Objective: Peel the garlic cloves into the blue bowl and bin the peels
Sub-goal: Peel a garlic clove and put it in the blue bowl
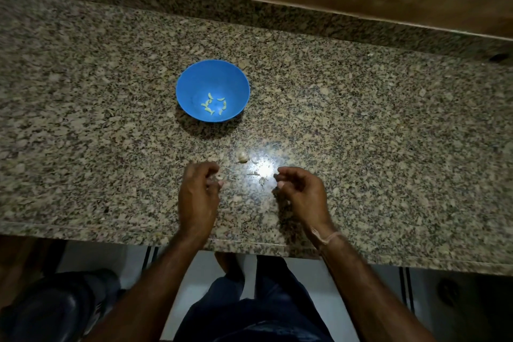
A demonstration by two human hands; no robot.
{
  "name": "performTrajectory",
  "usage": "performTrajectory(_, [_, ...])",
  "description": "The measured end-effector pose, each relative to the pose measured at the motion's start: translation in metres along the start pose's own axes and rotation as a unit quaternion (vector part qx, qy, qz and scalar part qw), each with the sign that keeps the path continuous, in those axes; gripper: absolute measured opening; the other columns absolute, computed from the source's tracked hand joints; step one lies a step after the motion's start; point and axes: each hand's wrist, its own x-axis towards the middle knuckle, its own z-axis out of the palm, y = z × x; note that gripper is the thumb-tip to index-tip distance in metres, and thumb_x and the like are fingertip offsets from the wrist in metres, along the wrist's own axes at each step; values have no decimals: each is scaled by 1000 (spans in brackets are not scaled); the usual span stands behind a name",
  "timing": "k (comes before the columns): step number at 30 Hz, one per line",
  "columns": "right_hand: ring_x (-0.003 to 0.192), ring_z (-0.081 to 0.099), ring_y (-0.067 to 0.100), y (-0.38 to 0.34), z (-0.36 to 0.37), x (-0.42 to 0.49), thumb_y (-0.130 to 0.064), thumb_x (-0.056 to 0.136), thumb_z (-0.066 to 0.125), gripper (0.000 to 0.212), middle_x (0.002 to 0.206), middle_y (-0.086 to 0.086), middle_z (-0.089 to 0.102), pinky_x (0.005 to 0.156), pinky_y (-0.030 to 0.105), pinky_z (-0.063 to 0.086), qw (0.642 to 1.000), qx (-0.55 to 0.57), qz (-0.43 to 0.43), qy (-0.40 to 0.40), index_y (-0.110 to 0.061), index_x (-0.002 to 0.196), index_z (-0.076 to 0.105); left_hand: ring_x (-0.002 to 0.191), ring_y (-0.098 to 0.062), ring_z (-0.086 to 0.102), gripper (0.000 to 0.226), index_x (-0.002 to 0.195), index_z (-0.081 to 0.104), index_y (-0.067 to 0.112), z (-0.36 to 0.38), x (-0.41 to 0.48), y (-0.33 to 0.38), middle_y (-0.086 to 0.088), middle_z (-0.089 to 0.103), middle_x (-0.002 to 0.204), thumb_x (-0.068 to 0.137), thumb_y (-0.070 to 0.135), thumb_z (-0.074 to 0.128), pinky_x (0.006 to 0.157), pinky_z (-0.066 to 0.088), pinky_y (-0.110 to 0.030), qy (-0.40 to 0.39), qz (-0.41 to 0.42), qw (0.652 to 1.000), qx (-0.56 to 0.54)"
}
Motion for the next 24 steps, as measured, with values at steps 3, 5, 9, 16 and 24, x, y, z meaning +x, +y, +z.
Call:
performTrajectory(3, [106,73,8,5,-13,-4,7,93,71,32,115,1,76,86,20,60,998,-53,-19,28,-10,120,73,89,-9,59,23,113,63,17,11,-12,10,4,49,112,94,7,72,68,53,-21,-21,50,998,19])
performTrajectory(5, [101,71,0,11,-19,-6,6,92,72,34,117,-1,73,84,13,57,994,-90,-36,43,-9,123,72,91,-10,60,23,115,65,17,27,-22,19,6,51,110,93,11,73,70,57,-25,-69,61,996,6])
performTrajectory(9, [102,64,-2,15,-25,-9,7,90,73,39,116,0,67,83,4,49,979,-175,-87,50,-12,124,72,96,-18,61,37,126,61,17,60,-20,26,1,54,118,92,19,77,77,57,-38,-106,52,992,53])
performTrajectory(16, [103,63,3,9,-25,2,6,92,71,39,114,-1,63,86,6,48,971,-197,-132,-24,-11,128,70,79,-20,56,10,93,65,16,78,-8,41,0,56,93,92,12,74,64,45,-34,-53,48,992,106])
performTrajectory(24, [95,60,6,8,-28,8,9,94,65,40,107,-1,59,83,12,51,958,-223,-165,-70,-12,128,68,80,3,54,20,84,60,20,75,-21,49,6,57,89,100,9,59,61,33,-6,27,-12,998,57])
